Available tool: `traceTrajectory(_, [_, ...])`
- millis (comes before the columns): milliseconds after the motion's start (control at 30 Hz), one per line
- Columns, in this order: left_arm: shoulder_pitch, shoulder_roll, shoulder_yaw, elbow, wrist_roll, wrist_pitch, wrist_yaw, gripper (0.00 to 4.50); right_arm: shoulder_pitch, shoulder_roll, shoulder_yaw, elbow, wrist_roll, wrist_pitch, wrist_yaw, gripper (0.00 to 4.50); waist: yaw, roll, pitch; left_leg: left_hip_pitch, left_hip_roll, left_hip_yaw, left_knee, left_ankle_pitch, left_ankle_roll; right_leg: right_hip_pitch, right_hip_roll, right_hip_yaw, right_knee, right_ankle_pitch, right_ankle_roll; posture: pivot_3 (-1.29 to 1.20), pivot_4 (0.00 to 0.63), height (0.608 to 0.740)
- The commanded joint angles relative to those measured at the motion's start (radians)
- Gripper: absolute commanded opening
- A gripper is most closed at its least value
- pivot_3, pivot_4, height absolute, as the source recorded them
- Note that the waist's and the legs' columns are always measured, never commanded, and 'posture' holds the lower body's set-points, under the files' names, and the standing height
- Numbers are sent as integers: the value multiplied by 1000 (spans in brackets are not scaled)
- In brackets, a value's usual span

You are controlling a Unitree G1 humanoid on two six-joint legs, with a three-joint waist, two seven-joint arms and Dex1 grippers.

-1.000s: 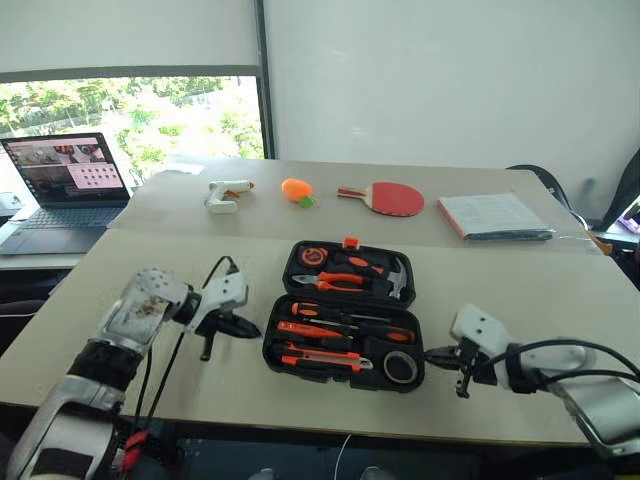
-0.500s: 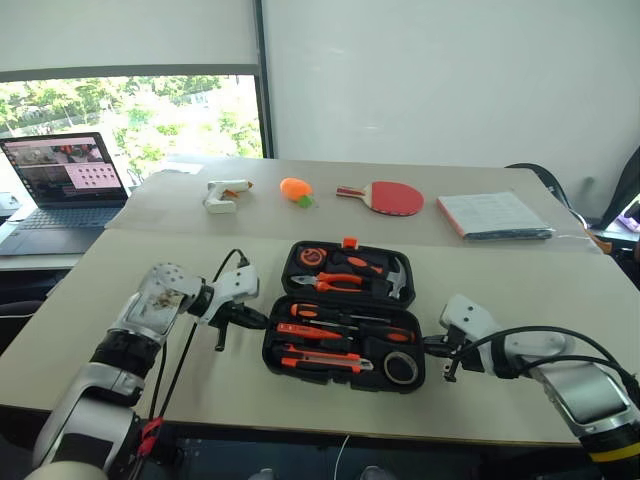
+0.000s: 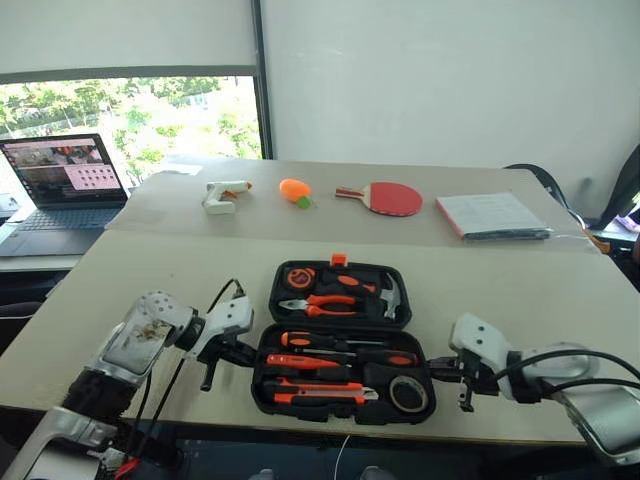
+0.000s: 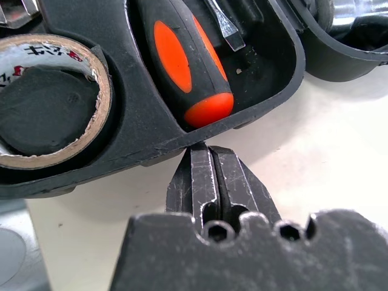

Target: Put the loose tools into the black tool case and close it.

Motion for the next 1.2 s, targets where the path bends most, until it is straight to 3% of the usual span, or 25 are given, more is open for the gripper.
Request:
traceTrajectory(33, [-19,-14,13,-18,-25,-5,30,20,-4,6,-12,-63,30,-21,2,0,1,0,0,0,0,0,0,0,0,0,0,0,0,0,0,0,150,740])
traceTrajectory(400, [-57,106,48,155,39,-93,75,20,76,-100,-134,-27,8,-28,15,0,-3,0,0,2,0,1,0,0,0,1,0,0,0,0,0,0,150,740])
traceTrajectory(500, [-114,95,77,209,25,2,128,20,33,-90,-168,10,27,24,-17,0,-2,0,0,3,0,2,0,0,0,2,0,0,0,0,-1,0,150,740])
traceTrajectory(600, [-210,44,109,216,-52,280,173,626,-81,-37,-180,37,95,161,-72,697,-1,-1,0,3,0,3,0,0,0,2,1,0,0,0,0,0,150,740])
traceTrajectory(667, [-263,12,116,205,-92,465,197,1556,-161,0,-177,49,144,258,-98,1548,0,-1,1,1,0,2,2,0,0,1,1,0,1,0,0,0,150,740])
traceTrajectory(833, [-376,-66,119,205,-174,840,280,3224,-331,82,-153,93,227,459,-170,3184,0,-1,0,-1,0,-2,0,0,0,0,1,0,0,0,0,0,150,740])
traceTrajectory(867, [-390,-76,117,204,-186,888,296,3230,-363,96,-145,110,239,496,-182,3503,0,-1,0,-2,0,-2,0,0,0,-1,1,0,0,0,0,0,150,740])
traceTrajectory(1200, [-488,-218,189,346,-182,985,566,3230,-502,173,-102,301,239,620,-267,3503,0,-1,1,-2,-1,-3,0,0,0,-2,-1,0,1,0,0,0,150,740])
